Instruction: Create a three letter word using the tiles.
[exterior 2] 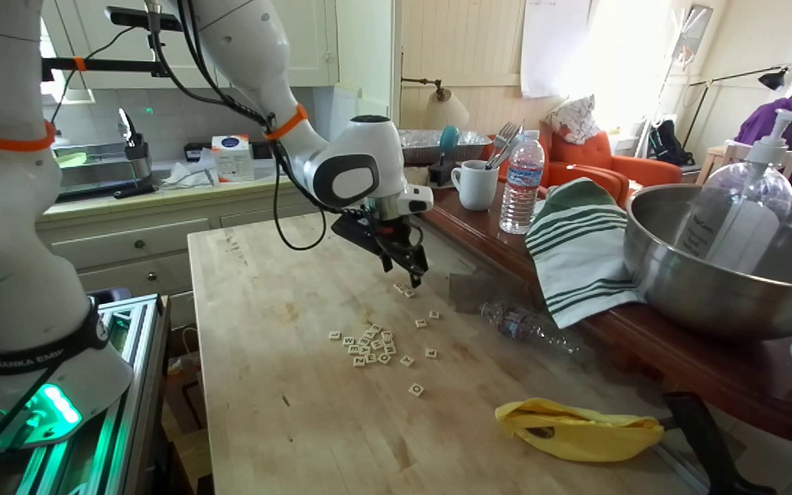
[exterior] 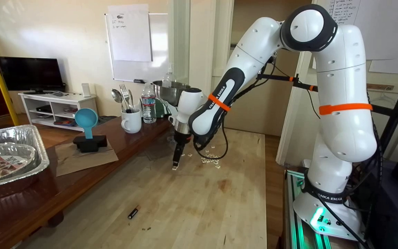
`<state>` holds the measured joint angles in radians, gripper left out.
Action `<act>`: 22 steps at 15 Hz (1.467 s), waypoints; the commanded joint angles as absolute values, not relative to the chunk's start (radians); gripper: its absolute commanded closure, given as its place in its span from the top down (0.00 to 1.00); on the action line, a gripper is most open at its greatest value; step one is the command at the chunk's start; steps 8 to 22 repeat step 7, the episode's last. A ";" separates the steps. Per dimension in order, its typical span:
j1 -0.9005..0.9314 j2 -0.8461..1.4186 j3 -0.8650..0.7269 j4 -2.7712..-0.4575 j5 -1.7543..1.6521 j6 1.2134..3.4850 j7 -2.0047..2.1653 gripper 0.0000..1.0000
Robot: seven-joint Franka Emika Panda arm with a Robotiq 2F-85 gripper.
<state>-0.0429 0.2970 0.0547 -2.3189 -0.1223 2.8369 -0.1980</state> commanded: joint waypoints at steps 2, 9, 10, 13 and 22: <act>-0.024 0.264 0.051 -2.333 -0.090 2.776 -0.155 1.00; -0.023 0.282 0.044 -2.318 -0.099 2.798 -0.159 1.00; -0.023 0.282 0.044 -2.318 -0.099 2.798 -0.159 1.00; -0.023 0.282 0.044 -2.318 -0.099 2.798 -0.159 1.00; -0.023 0.282 0.044 -2.318 -0.099 2.798 -0.159 1.00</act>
